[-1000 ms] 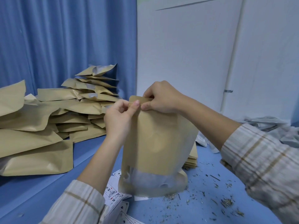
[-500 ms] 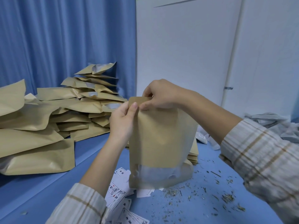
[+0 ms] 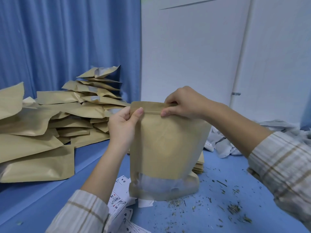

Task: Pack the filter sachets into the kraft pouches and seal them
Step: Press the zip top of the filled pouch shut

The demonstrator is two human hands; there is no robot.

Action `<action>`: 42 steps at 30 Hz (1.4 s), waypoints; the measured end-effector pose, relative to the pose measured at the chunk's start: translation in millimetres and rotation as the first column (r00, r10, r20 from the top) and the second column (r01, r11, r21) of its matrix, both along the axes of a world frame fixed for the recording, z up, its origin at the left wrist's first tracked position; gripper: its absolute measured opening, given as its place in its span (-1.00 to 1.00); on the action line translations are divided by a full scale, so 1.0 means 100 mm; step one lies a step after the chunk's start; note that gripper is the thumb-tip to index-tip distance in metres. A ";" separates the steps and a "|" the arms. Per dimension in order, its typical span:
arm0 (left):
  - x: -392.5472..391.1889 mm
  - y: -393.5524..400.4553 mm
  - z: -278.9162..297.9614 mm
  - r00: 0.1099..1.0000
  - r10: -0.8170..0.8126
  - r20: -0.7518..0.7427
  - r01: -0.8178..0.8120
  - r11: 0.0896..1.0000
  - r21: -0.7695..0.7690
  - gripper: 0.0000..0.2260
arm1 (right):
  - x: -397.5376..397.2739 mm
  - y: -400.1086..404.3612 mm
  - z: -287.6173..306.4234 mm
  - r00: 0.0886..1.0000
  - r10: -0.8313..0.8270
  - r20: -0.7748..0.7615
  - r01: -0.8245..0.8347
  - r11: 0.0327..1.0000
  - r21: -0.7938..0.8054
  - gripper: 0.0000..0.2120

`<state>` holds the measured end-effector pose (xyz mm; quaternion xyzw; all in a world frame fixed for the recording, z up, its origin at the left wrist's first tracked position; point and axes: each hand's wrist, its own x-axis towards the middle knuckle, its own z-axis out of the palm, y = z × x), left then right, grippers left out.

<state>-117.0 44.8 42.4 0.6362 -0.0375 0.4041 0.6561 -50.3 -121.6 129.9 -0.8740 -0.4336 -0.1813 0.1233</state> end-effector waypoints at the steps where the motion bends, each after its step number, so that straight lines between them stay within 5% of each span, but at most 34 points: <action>1: 0.00 0.02 0.00 1.000 0.005 0.000 -0.005 1.000 -0.019 -0.87 | 0.01 -0.02 -0.01 1.000 0.003 -0.009 -0.003 1.000 0.018 -0.67; 25: -0.01 0.34 -0.06 0.997 0.030 0.065 -0.027 0.999 -0.045 -0.88 | 0.36 -0.53 -0.25 0.997 -0.049 -0.057 0.058 0.984 0.170 -0.72; 33: 0.00 0.38 -0.09 0.997 0.036 0.064 -0.034 0.999 -0.024 -0.91 | 0.40 -0.59 -0.43 0.980 0.028 -0.197 0.056 0.913 0.405 -0.79; 36: 0.02 0.50 -0.23 0.998 0.048 0.029 -0.047 0.998 -0.030 -0.74 | 0.40 -0.59 -0.66 0.867 0.273 -0.417 0.070 0.761 0.645 -0.72; 38: 0.01 0.56 -0.39 0.995 -0.092 -0.040 0.089 0.993 -0.077 -0.72 | 0.40 -0.57 -0.93 0.780 0.366 -0.507 0.085 0.741 0.666 -0.64; 42: -0.07 0.61 -0.93 0.853 -0.265 -0.449 0.290 0.957 -0.014 -0.48 | 0.37 -0.50 -1.54 0.591 0.454 -0.667 0.103 0.777 0.621 -0.50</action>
